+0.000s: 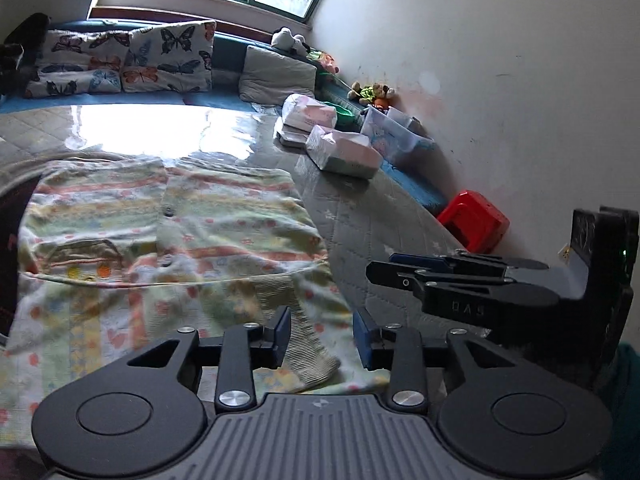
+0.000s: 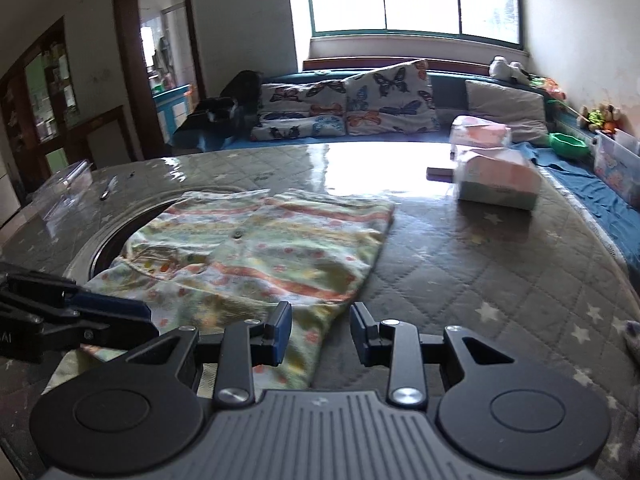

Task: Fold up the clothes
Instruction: 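Lay the held sleeve across the shirt body and open the left gripper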

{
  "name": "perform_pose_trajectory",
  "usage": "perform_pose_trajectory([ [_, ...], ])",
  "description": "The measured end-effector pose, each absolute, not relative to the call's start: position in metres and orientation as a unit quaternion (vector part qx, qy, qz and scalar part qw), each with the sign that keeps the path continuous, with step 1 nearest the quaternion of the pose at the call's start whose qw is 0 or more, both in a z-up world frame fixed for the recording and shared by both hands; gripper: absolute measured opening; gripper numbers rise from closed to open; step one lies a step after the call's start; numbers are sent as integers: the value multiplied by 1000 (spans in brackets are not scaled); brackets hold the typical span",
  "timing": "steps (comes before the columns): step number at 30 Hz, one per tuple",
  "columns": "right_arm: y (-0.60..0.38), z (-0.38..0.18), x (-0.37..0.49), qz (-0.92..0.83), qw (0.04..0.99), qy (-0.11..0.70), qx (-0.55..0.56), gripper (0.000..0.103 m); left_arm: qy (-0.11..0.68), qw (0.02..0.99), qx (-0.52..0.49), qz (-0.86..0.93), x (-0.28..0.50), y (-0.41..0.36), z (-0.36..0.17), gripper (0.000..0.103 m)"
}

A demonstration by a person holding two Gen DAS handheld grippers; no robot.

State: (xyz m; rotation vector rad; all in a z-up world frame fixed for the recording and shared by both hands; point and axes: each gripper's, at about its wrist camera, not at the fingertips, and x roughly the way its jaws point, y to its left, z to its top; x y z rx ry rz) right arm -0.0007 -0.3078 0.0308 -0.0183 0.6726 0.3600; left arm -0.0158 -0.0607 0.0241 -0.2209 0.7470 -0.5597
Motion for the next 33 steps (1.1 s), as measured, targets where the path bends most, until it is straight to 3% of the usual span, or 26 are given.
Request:
perform_pose_trajectory([
  [19,-224,-4,33,252,891,370,-80,30,380,916,-98,-86,32,54,-20,34],
  [33,-215,9,9,284,878,369,-110,30,358,915,-37,-181,1,10,1,32],
])
